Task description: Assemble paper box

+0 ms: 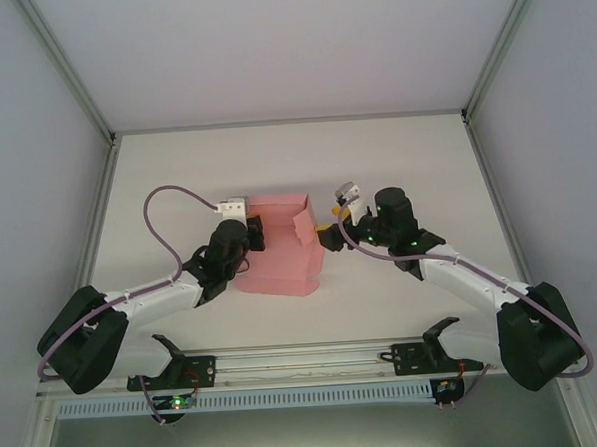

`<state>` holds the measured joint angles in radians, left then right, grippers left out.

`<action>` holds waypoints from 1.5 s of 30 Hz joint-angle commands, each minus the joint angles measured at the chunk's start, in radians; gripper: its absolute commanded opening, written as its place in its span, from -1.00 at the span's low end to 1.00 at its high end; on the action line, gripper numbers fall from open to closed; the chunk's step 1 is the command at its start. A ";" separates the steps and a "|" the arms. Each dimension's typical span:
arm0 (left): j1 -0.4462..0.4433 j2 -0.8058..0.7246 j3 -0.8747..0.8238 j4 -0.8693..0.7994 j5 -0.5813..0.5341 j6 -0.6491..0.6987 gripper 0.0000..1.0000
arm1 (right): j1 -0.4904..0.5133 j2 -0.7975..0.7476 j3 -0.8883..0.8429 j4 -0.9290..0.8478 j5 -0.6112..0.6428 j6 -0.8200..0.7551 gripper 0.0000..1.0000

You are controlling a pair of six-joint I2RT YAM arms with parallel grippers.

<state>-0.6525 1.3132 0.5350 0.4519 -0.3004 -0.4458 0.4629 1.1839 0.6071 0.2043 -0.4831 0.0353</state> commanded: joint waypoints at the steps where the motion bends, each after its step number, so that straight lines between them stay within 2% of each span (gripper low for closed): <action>1: 0.004 0.014 0.028 -0.022 -0.028 -0.004 -1.00 | 0.012 -0.017 0.020 -0.014 -0.069 -0.028 0.36; 8: 0.004 0.028 0.036 -0.015 0.018 0.001 -1.00 | 0.013 0.033 0.062 -0.006 -0.134 -0.040 0.36; 14: 0.004 0.034 0.034 -0.006 0.051 0.006 -1.00 | 0.023 0.086 0.109 -0.010 -0.115 -0.035 0.26; 16: 0.004 0.036 0.039 -0.007 0.057 0.005 -1.00 | 0.045 0.107 0.126 -0.010 -0.035 -0.032 0.26; 20: 0.003 0.040 0.057 -0.027 0.070 -0.002 -1.00 | 0.105 0.146 0.158 -0.009 0.223 -0.001 0.29; 29: 0.002 0.039 0.071 -0.060 0.036 -0.024 -1.00 | 0.235 0.203 0.213 -0.008 0.606 -0.022 -0.14; 32: 0.003 0.041 0.074 -0.074 0.011 -0.032 -1.00 | 0.253 0.203 0.225 -0.042 0.662 -0.035 -0.16; 36: 0.003 0.046 0.080 -0.092 -0.021 -0.043 -1.00 | 0.261 0.197 0.225 -0.071 0.664 -0.039 -0.08; 39: 0.003 0.046 0.086 -0.111 -0.043 -0.056 -1.00 | 0.262 0.186 0.222 -0.091 0.655 -0.036 0.15; 42: 0.002 0.048 0.093 -0.135 -0.075 -0.066 -1.00 | 0.261 0.165 0.213 -0.105 0.608 -0.049 0.33; 45: 0.002 0.047 0.090 -0.136 -0.080 -0.070 -1.00 | 0.259 0.137 0.199 -0.109 0.504 -0.071 0.44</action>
<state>-0.6533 1.3537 0.6010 0.3458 -0.3126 -0.4877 0.7238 1.3689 0.8074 0.1226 0.0856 -0.0101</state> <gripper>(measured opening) 0.093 0.713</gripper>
